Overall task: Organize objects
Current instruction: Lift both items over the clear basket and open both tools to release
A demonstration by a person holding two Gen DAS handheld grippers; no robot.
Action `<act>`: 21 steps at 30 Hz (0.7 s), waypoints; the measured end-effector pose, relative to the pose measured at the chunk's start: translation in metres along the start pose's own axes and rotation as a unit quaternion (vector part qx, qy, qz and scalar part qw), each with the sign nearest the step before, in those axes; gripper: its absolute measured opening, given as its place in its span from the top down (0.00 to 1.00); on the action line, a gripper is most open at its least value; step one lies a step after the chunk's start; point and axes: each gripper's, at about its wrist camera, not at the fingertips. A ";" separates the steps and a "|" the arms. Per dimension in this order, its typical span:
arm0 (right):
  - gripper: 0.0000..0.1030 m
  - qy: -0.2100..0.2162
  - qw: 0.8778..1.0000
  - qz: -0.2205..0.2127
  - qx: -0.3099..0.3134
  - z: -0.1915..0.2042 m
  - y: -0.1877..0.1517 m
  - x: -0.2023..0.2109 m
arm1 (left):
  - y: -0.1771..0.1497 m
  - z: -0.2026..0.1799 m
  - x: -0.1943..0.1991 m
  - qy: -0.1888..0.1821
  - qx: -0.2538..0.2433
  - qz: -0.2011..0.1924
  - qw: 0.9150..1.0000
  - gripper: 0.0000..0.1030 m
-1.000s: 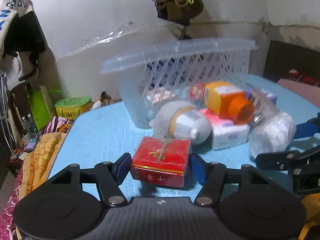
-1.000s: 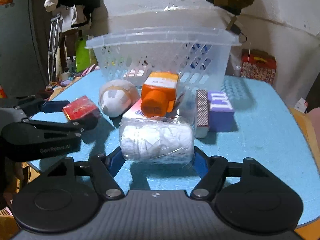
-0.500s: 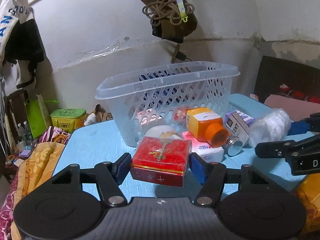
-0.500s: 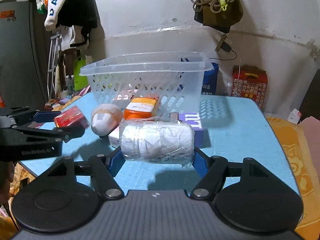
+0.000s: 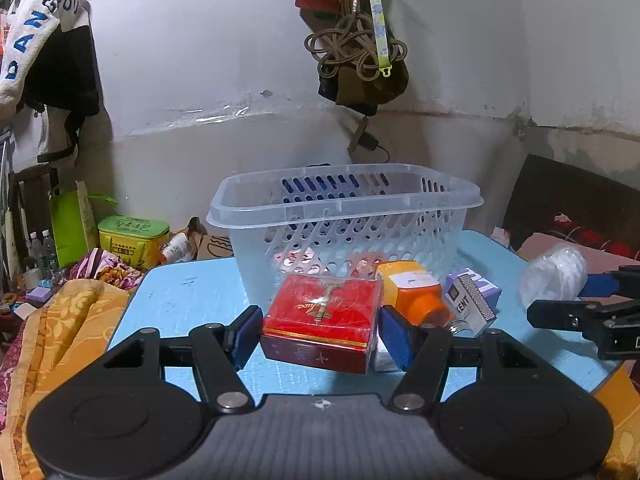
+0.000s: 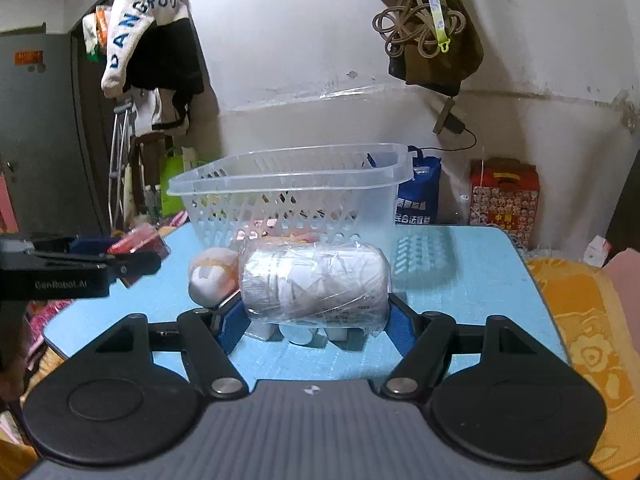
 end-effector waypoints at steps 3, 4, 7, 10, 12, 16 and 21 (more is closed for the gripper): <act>0.29 0.009 1.000 -0.006 -0.012 -0.001 0.001 0.004 | 0.001 0.000 0.002 -0.004 0.004 -0.002 1.000 0.35; 0.29 0.010 1.000 -0.009 -0.014 -0.002 0.002 0.005 | 0.002 0.000 0.002 -0.006 0.005 -0.003 1.000 0.35; 0.29 0.014 1.000 -0.017 -0.019 -0.004 0.004 0.009 | 0.002 0.002 0.006 -0.008 0.009 -0.009 1.000 0.35; 0.29 0.020 0.999 -0.019 -0.023 -0.006 0.005 0.011 | 0.003 0.004 0.007 -0.011 0.012 -0.013 1.000 0.35; 0.29 0.026 0.999 -0.017 -0.030 -0.008 0.005 0.010 | 0.003 0.006 0.007 -0.010 0.017 -0.014 1.000 0.35; 0.29 0.026 0.999 -0.017 -0.025 -0.005 0.006 0.010 | 0.003 0.010 0.008 -0.010 0.024 -0.014 1.000 0.35; 0.29 0.022 0.999 -0.039 -0.021 -0.004 0.020 0.012 | 0.012 0.012 0.011 -0.018 0.036 -0.026 0.999 0.35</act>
Point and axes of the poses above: each gripper's, at about its wrist camera, not at the fingertips, and x roughly against the way its jaws point, z to its left, y to its top, and after that the axes turned 6 degrees about z, right-handed
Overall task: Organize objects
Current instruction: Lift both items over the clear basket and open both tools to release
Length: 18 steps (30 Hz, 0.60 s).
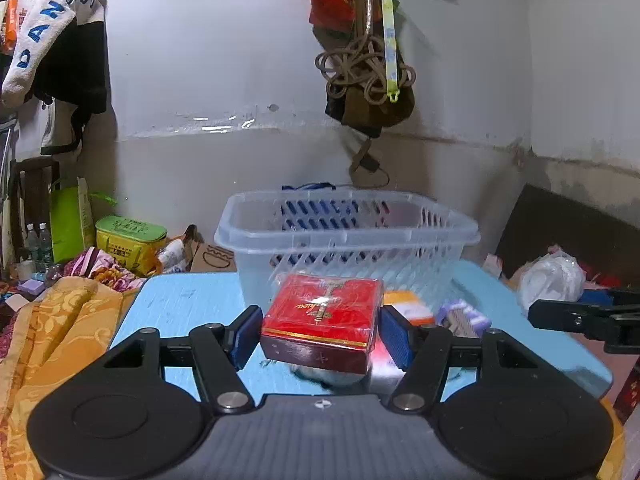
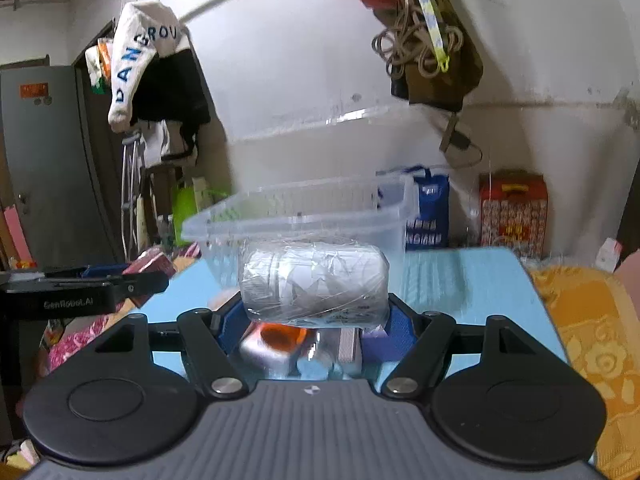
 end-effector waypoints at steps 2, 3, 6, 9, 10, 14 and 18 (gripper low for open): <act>0.29 -0.002 1.000 -0.012 0.003 0.001 0.009 -0.002 | 0.007 -0.001 0.000 -0.004 0.001 -0.009 1.000 0.35; 0.29 -0.004 1.000 -0.019 0.005 0.002 0.014 -0.003 | 0.013 -0.002 0.000 -0.004 0.002 -0.015 1.000 0.35; 0.29 -0.007 0.999 -0.034 0.005 0.004 0.034 -0.010 | 0.031 0.000 -0.003 -0.006 0.014 -0.028 1.000 0.35; 0.29 -0.005 0.999 -0.052 0.013 0.005 0.056 -0.025 | 0.057 0.002 -0.014 -0.006 0.030 -0.034 0.999 0.35; 0.29 -0.009 0.998 -0.055 0.019 0.006 0.064 -0.034 | 0.066 0.002 -0.021 -0.002 0.036 -0.038 0.999 0.35; 0.29 -0.038 0.998 -0.032 0.042 0.002 0.095 -0.083 | 0.097 0.000 -0.062 0.015 0.044 -0.029 0.999 0.35; 0.29 -0.045 0.999 -0.001 0.025 -0.014 0.102 -0.121 | 0.112 0.010 -0.103 0.023 0.069 -0.005 0.997 0.35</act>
Point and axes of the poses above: each gripper's, at about its wrist camera, not at the fingertips, and x roughly against the way its jaws point, z to its left, y to its top, and after that the axes turned 6 degrees about z, right-handed
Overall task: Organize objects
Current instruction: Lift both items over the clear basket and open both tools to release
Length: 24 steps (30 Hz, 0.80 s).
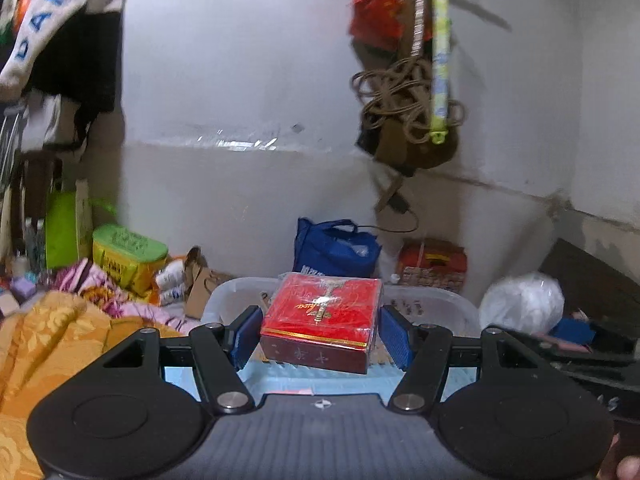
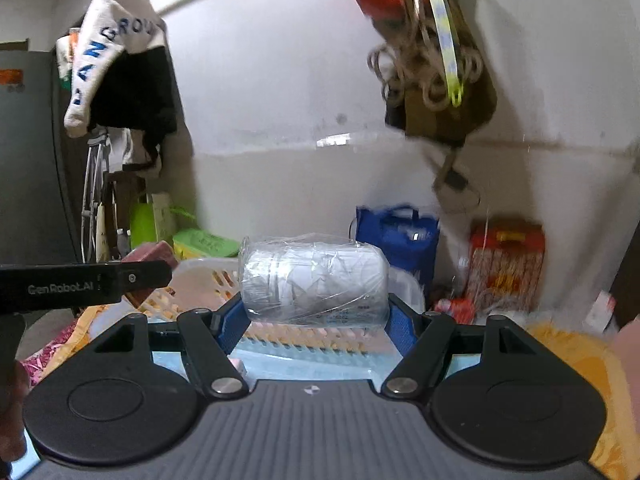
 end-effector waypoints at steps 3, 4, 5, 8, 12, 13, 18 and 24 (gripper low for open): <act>0.28 -0.008 1.000 0.009 0.004 -0.004 -0.004 -0.015 | -0.003 0.006 -0.017 -0.002 0.014 0.010 1.000 0.35; 0.28 -0.011 1.000 0.010 0.011 -0.003 -0.004 -0.018 | -0.005 0.007 -0.021 0.000 0.014 0.010 1.000 0.35; 0.25 -0.014 1.000 0.012 0.017 -0.001 -0.003 -0.020 | -0.005 0.008 -0.025 0.001 0.015 0.012 1.000 0.35; 0.00 -0.026 0.999 -0.003 0.039 0.007 -0.005 -0.013 | -0.008 0.010 -0.035 -0.007 0.018 0.022 1.000 0.18; 0.00 -0.014 0.999 -0.041 0.024 0.009 -0.009 0.025 | -0.012 0.007 -0.017 0.017 -0.011 -0.018 1.000 0.00; 0.00 -0.015 0.999 -0.041 0.012 0.009 -0.014 0.036 | -0.013 0.009 -0.008 0.016 -0.015 -0.028 0.999 0.00; 0.00 0.030 0.998 -0.008 -0.053 0.001 -0.064 0.078 | -0.039 0.016 0.033 0.009 -0.037 -0.017 0.999 0.00; 0.02 0.005 0.998 0.052 -0.047 0.001 -0.105 0.081 | -0.095 0.029 0.022 0.008 -0.014 0.078 0.997 0.03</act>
Point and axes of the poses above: each gripper's, at about its wrist camera, not at the fingertips, and x roughly against the way its jaws point, z to its left, y to its top, and after that the axes turned 6 degrees about z, right-handed
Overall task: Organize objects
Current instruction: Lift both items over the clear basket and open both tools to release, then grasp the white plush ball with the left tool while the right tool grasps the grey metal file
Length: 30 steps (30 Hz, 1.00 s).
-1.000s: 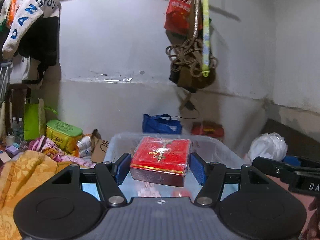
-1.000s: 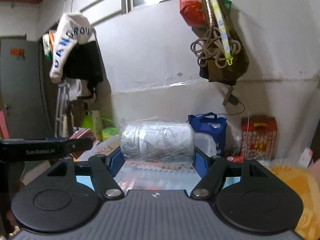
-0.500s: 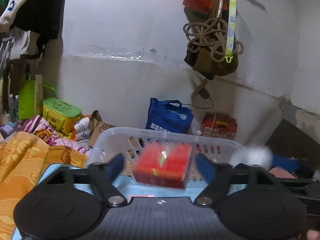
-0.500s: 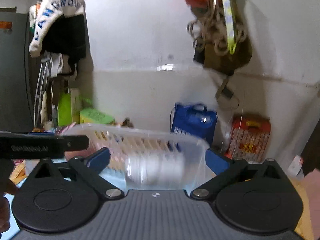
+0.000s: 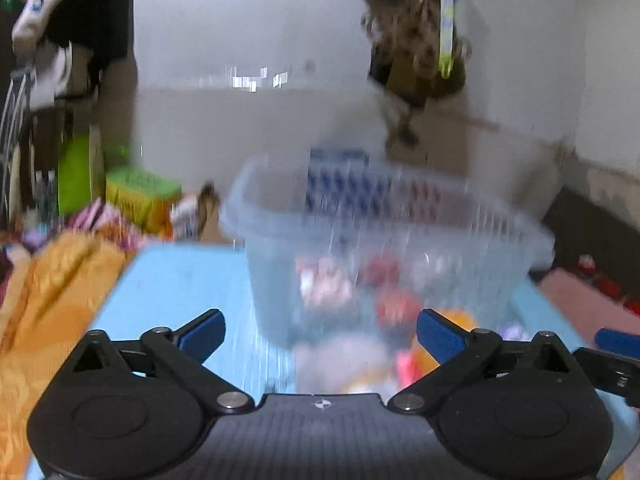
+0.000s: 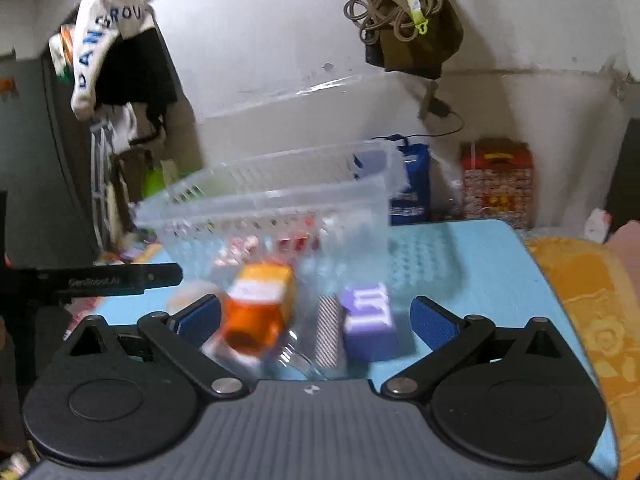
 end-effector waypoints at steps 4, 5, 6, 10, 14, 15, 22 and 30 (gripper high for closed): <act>0.20 -0.018 1.000 0.020 -0.010 -0.011 0.001 -0.009 | -0.005 0.002 -0.011 0.015 0.006 0.019 1.000 0.05; 0.29 -0.021 0.999 0.028 -0.017 -0.015 0.001 -0.012 | -0.005 0.002 -0.011 0.019 0.008 0.020 1.000 0.05; 0.39 -0.017 0.999 0.035 -0.025 -0.019 0.000 -0.014 | -0.006 0.001 -0.013 0.020 0.007 0.023 0.999 0.05; 0.45 0.011 0.998 0.045 -0.034 -0.021 -0.003 -0.015 | -0.012 -0.003 -0.009 0.028 -0.008 0.020 0.999 0.05; 0.45 0.008 0.999 0.052 -0.004 -0.007 -0.008 -0.018 | -0.016 -0.005 -0.010 0.031 -0.016 0.021 0.999 0.05; 0.45 0.007 0.998 0.054 -0.003 -0.005 -0.008 -0.020 | -0.016 -0.007 -0.012 0.033 -0.017 0.021 0.999 0.05; 0.69 -0.015 0.996 0.084 0.006 0.003 -0.009 -0.042 | -0.018 -0.015 -0.020 0.041 -0.021 0.029 0.999 0.05; 0.80 -0.033 0.994 0.100 0.028 0.005 -0.015 -0.049 | -0.022 -0.030 -0.035 0.060 -0.035 0.046 0.997 0.05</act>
Point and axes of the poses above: each gripper's, at about its wrist camera, not at the fingertips, and x roughly against the way its jaws point, z to its left, y to its top, and after that the axes turned 6 degrees about z, right-handed
